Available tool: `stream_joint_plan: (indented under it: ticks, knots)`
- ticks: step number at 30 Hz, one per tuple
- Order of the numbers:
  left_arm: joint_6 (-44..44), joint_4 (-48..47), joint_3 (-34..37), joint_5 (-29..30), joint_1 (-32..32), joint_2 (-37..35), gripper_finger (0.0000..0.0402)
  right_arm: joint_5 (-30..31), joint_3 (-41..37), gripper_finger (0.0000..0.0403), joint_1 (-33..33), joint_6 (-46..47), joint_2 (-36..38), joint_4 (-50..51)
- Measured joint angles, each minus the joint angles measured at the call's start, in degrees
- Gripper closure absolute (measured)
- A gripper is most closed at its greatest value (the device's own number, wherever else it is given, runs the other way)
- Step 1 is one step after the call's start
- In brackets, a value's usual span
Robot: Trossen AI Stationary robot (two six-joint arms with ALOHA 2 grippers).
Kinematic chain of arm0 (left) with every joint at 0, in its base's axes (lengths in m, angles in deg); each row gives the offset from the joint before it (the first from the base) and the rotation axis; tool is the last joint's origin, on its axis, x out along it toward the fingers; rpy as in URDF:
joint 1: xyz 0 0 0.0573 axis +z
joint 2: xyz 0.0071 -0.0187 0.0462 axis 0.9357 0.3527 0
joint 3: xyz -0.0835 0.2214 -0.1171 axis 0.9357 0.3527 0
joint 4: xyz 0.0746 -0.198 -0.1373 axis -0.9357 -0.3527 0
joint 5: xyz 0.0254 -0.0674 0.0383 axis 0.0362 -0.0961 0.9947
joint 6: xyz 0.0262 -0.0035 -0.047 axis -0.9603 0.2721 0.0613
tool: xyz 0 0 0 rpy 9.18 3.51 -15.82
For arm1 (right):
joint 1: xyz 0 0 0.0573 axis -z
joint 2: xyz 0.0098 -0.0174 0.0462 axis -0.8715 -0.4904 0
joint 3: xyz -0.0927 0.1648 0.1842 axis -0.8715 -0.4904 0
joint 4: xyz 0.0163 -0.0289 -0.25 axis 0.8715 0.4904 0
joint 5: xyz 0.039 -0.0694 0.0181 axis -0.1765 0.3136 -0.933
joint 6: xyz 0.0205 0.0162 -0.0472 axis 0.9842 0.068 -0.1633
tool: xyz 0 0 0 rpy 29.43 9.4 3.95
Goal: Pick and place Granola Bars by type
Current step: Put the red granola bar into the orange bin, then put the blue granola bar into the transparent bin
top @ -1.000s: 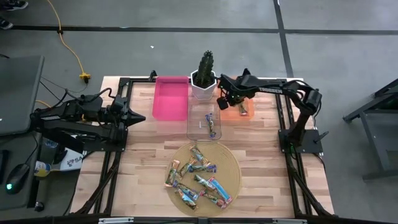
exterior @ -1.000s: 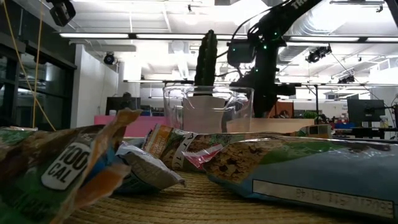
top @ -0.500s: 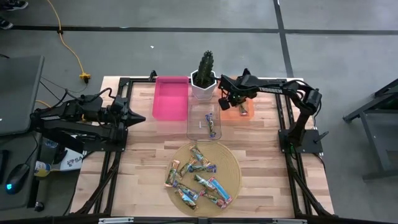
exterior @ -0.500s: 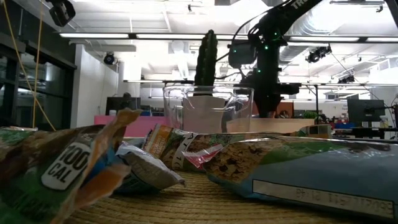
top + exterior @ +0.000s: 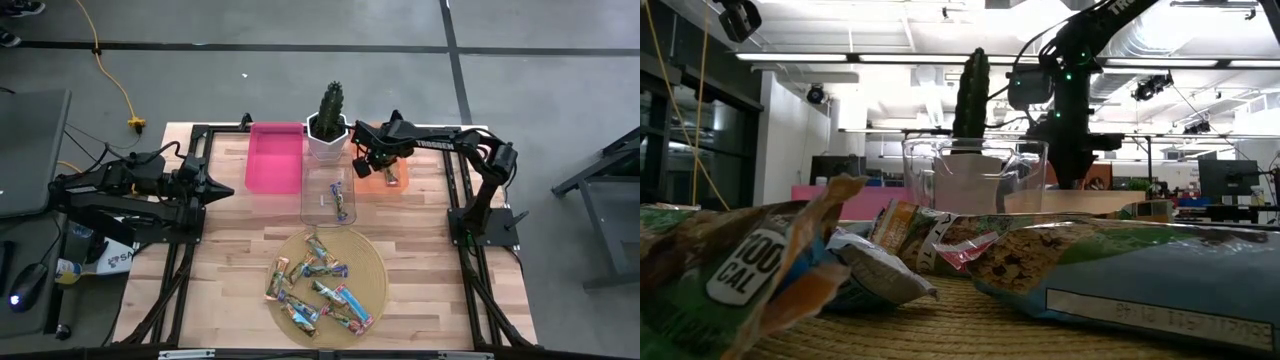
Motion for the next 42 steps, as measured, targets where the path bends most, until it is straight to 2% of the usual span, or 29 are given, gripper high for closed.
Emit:
stream_joint_plan:
  ticks: [8, 14, 20, 25, 32, 42]
  knots:
    - [-0.02, 0.02, 0.0, 0.0, 0.0, -0.01, 0.0401, -0.52, 0.0, 0.0295, 0.0, 0.18, 0.0, 0.59]
    - [-0.04, 0.07, 0.0, 0.0, -0.02, -0.01, 0.0401, -0.35, 0.0, 0.0282, 0.0, -2.02, 1.25, 0.82]
    - [-0.14, 0.07, 0.0, 0.02, -0.02, 0.0, 0.0401, 2.02, 0.0, 0.0281, -0.02, -3.54, 8.84, 0.45]
    - [-0.13, 0.07, 0.0, 0.02, -0.01, 0.0, 0.0401, 0.1, 0.0, 0.0281, -1.37, -4.58, 17.12, -2.79]
    - [-0.35, 0.09, 0.0, 0.02, -0.01, -0.01, 0.0401, -5.41, 0.0, 0.0281, -9.97, -5.25, 25.47, -8.64]
    - [-0.35, 0.09, 0.0, 0.04, 0.0, -0.01, 0.0401, -2.14, 0.0, 0.0281, -29.19, 2.72, 28.26, -12.4]
